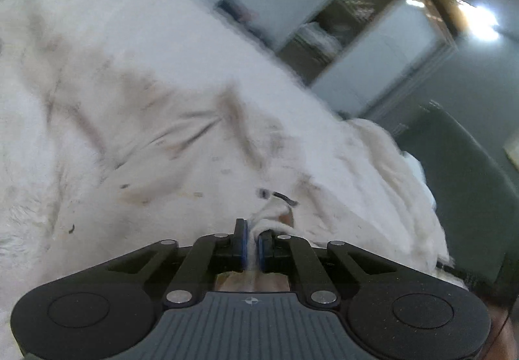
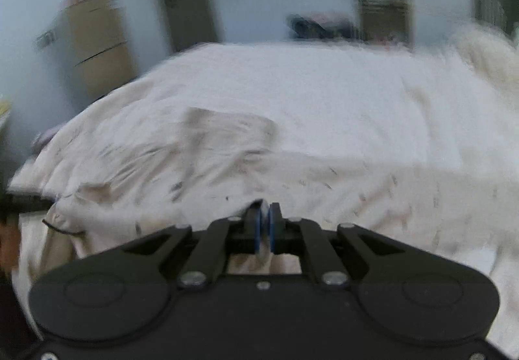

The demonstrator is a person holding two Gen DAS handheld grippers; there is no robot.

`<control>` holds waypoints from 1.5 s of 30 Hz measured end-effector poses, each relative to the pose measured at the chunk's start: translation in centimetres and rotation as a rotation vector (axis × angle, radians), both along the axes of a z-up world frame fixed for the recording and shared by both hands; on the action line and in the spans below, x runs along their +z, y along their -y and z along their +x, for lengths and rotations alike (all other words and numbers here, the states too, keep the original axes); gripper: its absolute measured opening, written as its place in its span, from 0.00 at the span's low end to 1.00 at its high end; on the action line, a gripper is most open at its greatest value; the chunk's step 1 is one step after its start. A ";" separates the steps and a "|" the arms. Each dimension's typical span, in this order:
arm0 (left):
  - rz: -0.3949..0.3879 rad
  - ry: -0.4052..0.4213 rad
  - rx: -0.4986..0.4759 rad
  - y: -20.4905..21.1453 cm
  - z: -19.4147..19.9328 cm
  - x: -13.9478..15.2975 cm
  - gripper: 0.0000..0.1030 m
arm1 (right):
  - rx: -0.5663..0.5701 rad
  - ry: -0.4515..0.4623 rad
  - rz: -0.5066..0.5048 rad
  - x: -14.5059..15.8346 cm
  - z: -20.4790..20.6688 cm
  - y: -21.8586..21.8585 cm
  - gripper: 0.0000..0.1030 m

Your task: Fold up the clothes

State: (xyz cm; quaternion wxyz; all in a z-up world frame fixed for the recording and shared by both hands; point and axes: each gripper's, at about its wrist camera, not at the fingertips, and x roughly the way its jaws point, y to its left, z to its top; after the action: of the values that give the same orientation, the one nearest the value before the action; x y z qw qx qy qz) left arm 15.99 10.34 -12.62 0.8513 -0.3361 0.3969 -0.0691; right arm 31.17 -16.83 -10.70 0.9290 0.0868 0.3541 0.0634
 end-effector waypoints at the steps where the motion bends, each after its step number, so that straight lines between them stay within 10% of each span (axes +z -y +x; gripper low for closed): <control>1: 0.023 -0.047 0.024 -0.4 0.9 -0.7 0.44 | -0.033 -0.027 -0.021 -0.6 0.9 0.1 0.18; 4: 0.102 -0.067 0.001 -0.5 1.3 -1.0 0.49 | -0.063 -0.018 -0.093 -1.8 1.1 -0.4 0.22; 8: 0.242 0.075 -0.121 0.8 -2.5 2.1 0.83 | 0.063 0.103 -0.160 -1.6 -2.4 -2.6 0.47; 14: 0.461 0.151 -0.251 1.5 -8.2 3.7 0.83 | 0.224 0.108 -0.256 -2.9 -5.4 -6.9 0.47; 18: 0.765 0.183 -0.380 3.5 -14.0 2.9 0.83 | 0.305 0.100 -0.188 -3.9 -6.9 -10.1 0.47; 22: 1.036 0.252 -0.515 7.1 -17.2 -0.8 0.76 | 0.364 0.114 -0.186 -5.6 -8.5 -13.6 0.47; 26: 1.207 0.241 -0.522 8.0 -17.5 -4.3 0.43 | 0.388 0.101 -0.169 -7.0 -10.1 -15.1 0.47; 29: 1.138 0.212 -0.495 6.4 -16.1 -3.8 0.07 | 0.391 0.122 -0.234 -7.5 -11.0 -15.4 0.47; 39: 0.980 0.331 -0.271 -0.8 -13.1 5.3 0.07 | 0.428 0.173 -0.522 -4.9 -6.2 -9.8 0.47; 45: 0.841 0.322 -0.127 -3.8 -8.3 6.6 0.07 | 0.556 0.033 -0.635 -6.0 2.3 -8.7 0.42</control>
State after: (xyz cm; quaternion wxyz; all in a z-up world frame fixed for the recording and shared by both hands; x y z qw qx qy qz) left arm 7.66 14.19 -6.00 0.9588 0.0789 0.2728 -0.0056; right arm 33.51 -8.09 -16.69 0.8628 -0.3035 0.3509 0.2009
